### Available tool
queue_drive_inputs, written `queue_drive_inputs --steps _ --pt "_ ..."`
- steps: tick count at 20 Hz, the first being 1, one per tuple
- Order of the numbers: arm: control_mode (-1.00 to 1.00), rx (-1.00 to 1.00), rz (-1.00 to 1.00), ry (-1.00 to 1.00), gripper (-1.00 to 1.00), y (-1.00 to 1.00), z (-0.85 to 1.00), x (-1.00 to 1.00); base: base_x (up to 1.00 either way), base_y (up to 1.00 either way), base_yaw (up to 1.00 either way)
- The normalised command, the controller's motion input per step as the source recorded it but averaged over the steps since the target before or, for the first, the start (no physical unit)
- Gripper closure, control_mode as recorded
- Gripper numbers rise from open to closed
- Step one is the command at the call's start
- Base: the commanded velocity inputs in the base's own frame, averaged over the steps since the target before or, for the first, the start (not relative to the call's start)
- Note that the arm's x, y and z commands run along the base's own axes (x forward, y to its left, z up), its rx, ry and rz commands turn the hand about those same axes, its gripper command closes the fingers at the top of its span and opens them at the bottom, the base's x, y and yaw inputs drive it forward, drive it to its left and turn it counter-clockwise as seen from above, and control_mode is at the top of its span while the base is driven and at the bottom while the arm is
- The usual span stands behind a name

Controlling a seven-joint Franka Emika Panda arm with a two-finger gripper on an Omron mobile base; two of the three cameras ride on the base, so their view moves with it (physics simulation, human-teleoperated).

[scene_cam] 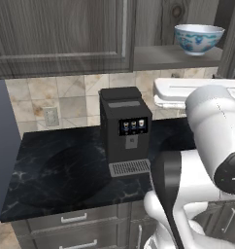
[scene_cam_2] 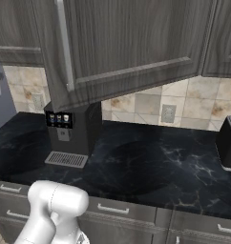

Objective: Move the bowls from the cabinet to the plates on the dining table.

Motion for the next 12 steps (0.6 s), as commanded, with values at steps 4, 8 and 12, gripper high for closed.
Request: queue_drive_inputs --steps 4,8,12 --pt "-1.00 0.04 -0.01 -0.03 -1.00 -0.01 -0.02 0.26 0.00 0.00 0.00" --pt "-1.00 0.03 -0.02 -0.01 -1.00 -0.03 -0.01 0.22 0.00 0.00 0.00" --pt "-1.00 0.02 -0.03 0.00 -1.00 -0.04 0.00 0.21 0.00 0.00 0.00"
